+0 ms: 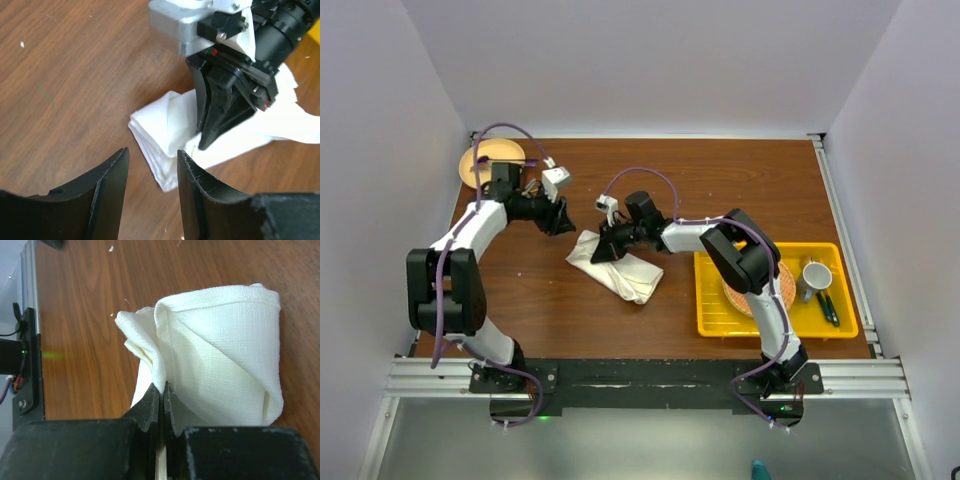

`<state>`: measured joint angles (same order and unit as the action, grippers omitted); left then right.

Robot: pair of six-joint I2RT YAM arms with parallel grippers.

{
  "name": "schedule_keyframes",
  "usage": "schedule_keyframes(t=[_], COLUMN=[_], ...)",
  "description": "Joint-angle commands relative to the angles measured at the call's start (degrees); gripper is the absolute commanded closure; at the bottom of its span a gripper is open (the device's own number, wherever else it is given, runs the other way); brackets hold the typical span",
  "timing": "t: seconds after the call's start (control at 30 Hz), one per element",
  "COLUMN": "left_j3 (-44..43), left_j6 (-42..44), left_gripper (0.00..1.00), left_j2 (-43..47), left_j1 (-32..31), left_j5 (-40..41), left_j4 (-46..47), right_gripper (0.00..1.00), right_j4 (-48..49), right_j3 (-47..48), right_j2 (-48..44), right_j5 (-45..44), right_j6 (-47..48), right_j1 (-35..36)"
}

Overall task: Fold the napkin into a case and place the utensils inside
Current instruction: Fold the top corner of the smaller rectangle-folded napkin into a folded napkin.

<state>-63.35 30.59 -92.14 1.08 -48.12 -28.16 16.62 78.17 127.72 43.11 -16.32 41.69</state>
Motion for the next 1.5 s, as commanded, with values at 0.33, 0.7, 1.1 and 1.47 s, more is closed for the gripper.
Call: schedule_keyframes(t=[0.33, 0.7, 1.1, 1.47], left_j3=[0.51, 2.79, 2.62, 2.09], left_j6=[1.58, 3.25, 2.9, -3.34], left_gripper=[0.55, 0.84, 1.0, 1.0], left_j2=[-6.82, -7.18, -7.18, -3.93], left_j1=[-10.22, -10.14, -9.87, -9.26], left_j5=[12.87, 16.04, 16.48, 14.46], left_j4=[6.45, 6.72, 6.45, 10.76], right_gripper=[1.0, 1.0, 1.0, 1.0], right_j4=[0.78, 1.22, -7.47, -23.55], right_j3=[2.16, 1.64, 4.0, 13.49], right_j2=[0.86, 0.25, 2.0, 8.77], right_j5=[2.06, 2.59, 4.87, 2.95], right_j6=[-3.98, -6.88, -13.3, -9.79], right_j1=[-1.17, -1.96, -5.13, -5.22])
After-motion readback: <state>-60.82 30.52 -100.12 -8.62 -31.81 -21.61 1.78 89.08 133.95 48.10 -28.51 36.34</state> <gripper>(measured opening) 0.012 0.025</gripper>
